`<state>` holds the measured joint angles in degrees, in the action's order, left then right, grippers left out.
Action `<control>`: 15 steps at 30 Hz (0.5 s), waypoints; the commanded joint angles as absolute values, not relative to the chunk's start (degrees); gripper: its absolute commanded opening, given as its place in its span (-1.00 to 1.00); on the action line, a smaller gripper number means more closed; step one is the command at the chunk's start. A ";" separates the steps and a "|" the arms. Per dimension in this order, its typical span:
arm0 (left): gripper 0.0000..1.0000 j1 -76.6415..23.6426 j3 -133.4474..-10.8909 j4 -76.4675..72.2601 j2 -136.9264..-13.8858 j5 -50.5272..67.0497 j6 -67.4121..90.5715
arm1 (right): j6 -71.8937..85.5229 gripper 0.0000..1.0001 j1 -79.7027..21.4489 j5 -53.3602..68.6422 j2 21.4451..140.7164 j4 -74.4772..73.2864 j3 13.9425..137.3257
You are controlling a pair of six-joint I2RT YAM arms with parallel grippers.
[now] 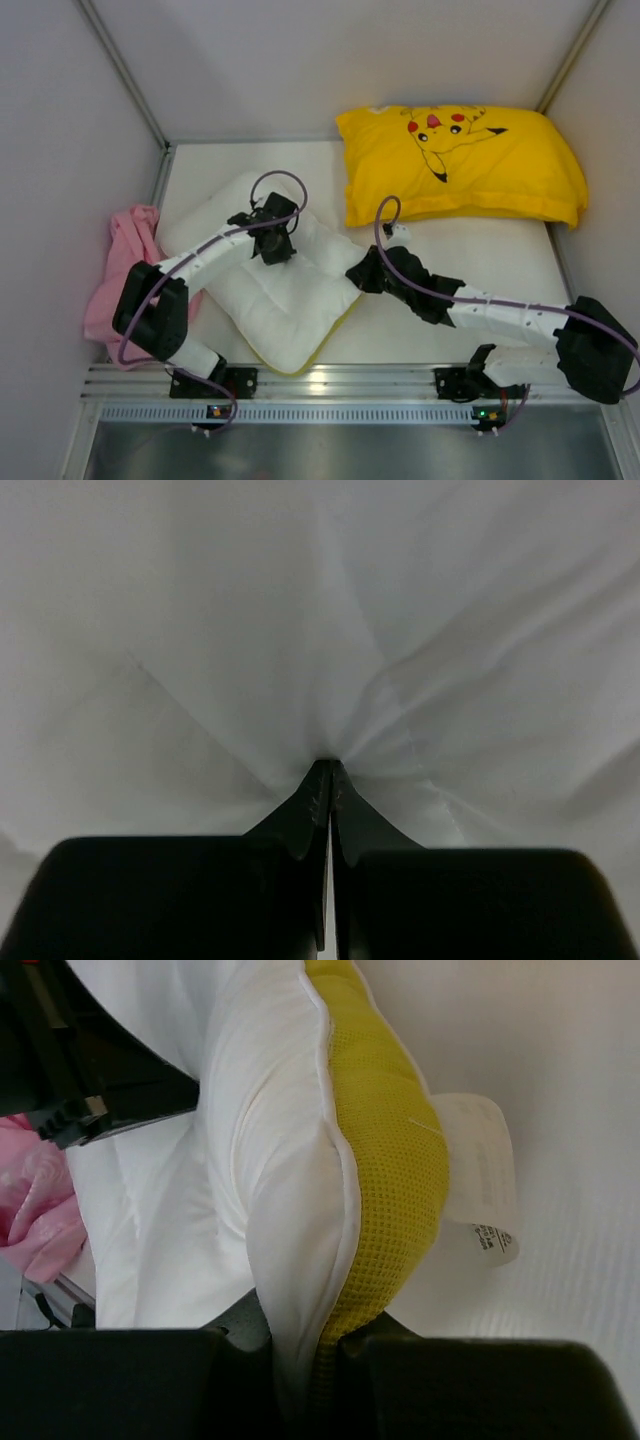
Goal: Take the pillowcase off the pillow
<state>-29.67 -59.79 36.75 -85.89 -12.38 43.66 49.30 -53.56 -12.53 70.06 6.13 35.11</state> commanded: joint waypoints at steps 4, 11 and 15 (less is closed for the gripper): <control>-1.00 -29.45 -62.03 27.16 -100.69 -10.45 48.78 | 51.94 -1.00 -53.88 -17.32 64.51 7.12 30.85; -1.00 -24.28 -74.87 28.03 -115.82 -8.10 47.73 | 51.24 -1.00 -57.21 -10.56 68.19 9.49 29.61; -1.00 -18.64 -79.45 28.30 -118.39 -4.75 47.11 | 49.49 -1.00 -60.11 -4.59 75.74 12.03 32.51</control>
<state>-24.82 -79.22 32.42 -112.97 0.69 47.92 51.48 -56.12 -14.94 71.26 9.43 29.76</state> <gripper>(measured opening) 0.005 0.079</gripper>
